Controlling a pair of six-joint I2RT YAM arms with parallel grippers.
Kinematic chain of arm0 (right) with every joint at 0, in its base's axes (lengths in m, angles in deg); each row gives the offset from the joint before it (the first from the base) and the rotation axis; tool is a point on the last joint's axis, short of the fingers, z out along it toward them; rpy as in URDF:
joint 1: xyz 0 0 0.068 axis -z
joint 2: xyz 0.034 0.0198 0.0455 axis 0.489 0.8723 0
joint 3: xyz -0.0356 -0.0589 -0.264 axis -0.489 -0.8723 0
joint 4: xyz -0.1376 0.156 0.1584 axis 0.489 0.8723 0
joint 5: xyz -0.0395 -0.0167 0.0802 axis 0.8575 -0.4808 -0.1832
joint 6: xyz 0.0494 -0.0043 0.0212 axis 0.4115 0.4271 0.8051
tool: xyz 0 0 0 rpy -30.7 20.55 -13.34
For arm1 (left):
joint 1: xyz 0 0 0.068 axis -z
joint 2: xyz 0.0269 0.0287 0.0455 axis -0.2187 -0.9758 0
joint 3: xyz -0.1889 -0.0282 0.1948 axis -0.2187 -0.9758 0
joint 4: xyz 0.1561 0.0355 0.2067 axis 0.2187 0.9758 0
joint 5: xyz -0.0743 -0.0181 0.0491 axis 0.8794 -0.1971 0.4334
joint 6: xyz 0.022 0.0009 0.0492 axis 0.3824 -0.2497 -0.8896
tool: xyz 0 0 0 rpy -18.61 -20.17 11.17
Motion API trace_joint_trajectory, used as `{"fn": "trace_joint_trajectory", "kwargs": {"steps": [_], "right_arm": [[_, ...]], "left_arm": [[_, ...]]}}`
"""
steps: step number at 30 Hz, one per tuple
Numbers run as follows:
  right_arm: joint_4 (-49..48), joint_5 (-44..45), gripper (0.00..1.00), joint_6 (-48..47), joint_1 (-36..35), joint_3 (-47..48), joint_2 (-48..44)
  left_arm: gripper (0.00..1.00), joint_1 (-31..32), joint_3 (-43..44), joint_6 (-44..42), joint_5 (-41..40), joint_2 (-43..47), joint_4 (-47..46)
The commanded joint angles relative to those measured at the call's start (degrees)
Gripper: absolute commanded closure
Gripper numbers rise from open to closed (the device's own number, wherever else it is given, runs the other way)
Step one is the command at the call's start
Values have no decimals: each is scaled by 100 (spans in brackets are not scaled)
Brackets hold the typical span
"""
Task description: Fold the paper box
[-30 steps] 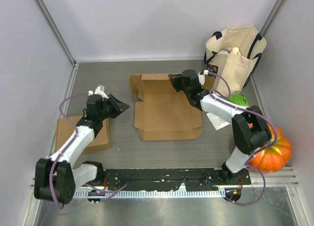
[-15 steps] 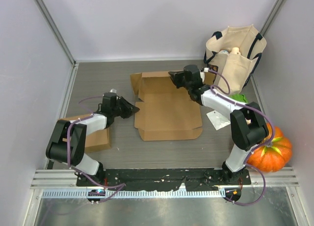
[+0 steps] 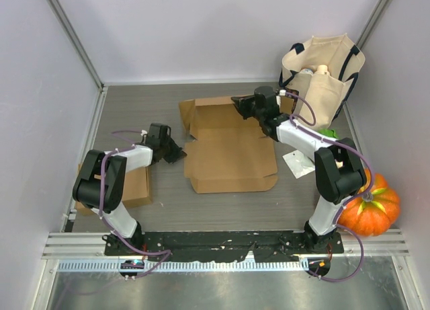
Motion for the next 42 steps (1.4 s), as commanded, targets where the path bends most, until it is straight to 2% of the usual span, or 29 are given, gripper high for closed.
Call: {"fn": "trace_joint_trajectory", "kwargs": {"steps": [1,6,10,12,13,14,15,19,23,28,34,37,38,40,41,42], "right_arm": [[432,-227,99,-550,157,-135,88],[896,-333,99,-858,236,-126,62],[590,-254,99,-806,236,-434,-44],[634,-219,99,-850,236,-373,-27],[634,-201,99,-850,236,-346,-35],[634,-201,99,-832,236,-320,-27],[652,-192,99,-832,236,-276,-18],[678,-166,99,-832,236,-179,-18],[652,-140,99,-780,236,-196,-27],[634,-148,99,-771,228,-179,-53],[652,-113,99,-771,219,-170,-114],[652,-87,99,-762,201,-196,-132],[652,-69,99,-753,184,-205,-132],[669,-78,99,-762,149,-214,-132],[661,-35,99,-762,140,-240,-141],[661,-25,99,-753,122,-249,-141]], "left_arm": [[100,-6,-63,-211,-470,-45,397],[100,-6,-27,-228,-399,-169,274],[98,-6,-54,-500,-259,68,28],[90,11,-219,-790,-250,470,-347],[77,11,-290,-904,-293,647,-498],[71,11,-343,-1045,-381,788,-569],[62,20,-344,-1168,-460,920,-639],[46,99,33,-1731,-933,1299,-404],[44,327,420,-2275,-1225,1361,-507],[26,661,859,-2742,-1708,1133,-649],[27,855,1526,-2839,-2271,694,-360],[39,855,2001,-2848,-2526,333,193],[49,855,2107,-2874,-2518,219,404],[63,907,2301,-2900,-2421,201,581],[76,943,2328,-2892,-2386,235,590],[80,960,2354,-2874,-2264,305,590]]}}
